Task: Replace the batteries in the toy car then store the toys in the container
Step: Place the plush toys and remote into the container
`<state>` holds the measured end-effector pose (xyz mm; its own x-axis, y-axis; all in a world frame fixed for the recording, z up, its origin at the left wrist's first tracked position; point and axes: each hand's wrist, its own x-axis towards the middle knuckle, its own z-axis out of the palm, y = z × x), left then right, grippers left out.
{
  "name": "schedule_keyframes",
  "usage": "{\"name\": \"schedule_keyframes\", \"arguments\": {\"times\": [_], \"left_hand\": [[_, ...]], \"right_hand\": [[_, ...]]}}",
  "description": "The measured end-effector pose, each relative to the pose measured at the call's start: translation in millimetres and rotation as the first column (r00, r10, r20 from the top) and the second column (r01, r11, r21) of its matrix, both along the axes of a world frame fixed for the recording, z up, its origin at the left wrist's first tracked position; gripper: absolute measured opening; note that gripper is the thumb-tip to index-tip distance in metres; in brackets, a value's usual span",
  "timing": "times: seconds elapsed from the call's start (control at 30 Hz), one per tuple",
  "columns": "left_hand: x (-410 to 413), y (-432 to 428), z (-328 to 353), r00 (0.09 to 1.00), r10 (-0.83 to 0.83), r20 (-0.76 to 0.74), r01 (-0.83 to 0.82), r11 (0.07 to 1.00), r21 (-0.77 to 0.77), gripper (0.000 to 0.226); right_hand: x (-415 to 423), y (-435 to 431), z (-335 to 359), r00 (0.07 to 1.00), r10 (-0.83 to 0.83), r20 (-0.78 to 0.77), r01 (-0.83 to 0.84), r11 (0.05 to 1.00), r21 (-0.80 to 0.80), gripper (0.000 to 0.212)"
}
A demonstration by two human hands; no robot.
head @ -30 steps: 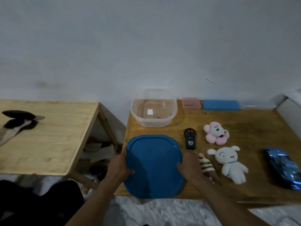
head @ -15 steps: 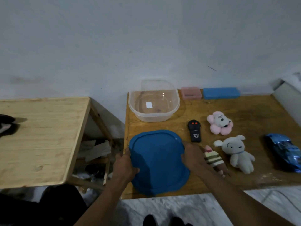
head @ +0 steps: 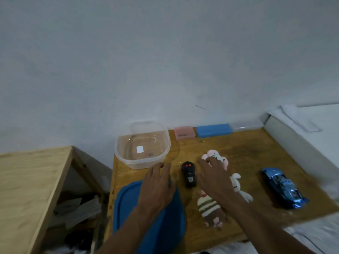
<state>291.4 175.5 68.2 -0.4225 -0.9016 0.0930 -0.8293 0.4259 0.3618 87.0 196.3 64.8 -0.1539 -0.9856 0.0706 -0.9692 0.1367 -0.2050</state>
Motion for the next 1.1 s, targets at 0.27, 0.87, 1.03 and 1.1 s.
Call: {"name": "schedule_keyframes", "arguments": {"times": [0.27, 0.87, 1.03, 1.1], "left_hand": [[-99, -29, -14, 0.993, 0.026, 0.117, -0.039, 0.993, 0.112, 0.061], [-157, -34, -56, 0.949, 0.174, 0.263, -0.274, 0.868, 0.414, 0.060], [-162, -38, -61, 0.935, 0.298, 0.191, -0.349, 0.863, 0.366, 0.052], [-164, -38, -57, 0.932, 0.320, 0.172, -0.362, 0.856, 0.370, 0.055]], "right_hand": [[-96, -21, -8, 0.996, 0.088, 0.011, -0.088, 0.996, 0.032, 0.039], [-141, -68, -59, 0.942, 0.226, 0.247, -0.305, 0.885, 0.351, 0.056], [-142, -76, -67, 0.937, 0.256, 0.238, -0.329, 0.877, 0.350, 0.053], [-140, -77, -69, 0.937, 0.274, 0.216, -0.335, 0.879, 0.340, 0.054]]}}
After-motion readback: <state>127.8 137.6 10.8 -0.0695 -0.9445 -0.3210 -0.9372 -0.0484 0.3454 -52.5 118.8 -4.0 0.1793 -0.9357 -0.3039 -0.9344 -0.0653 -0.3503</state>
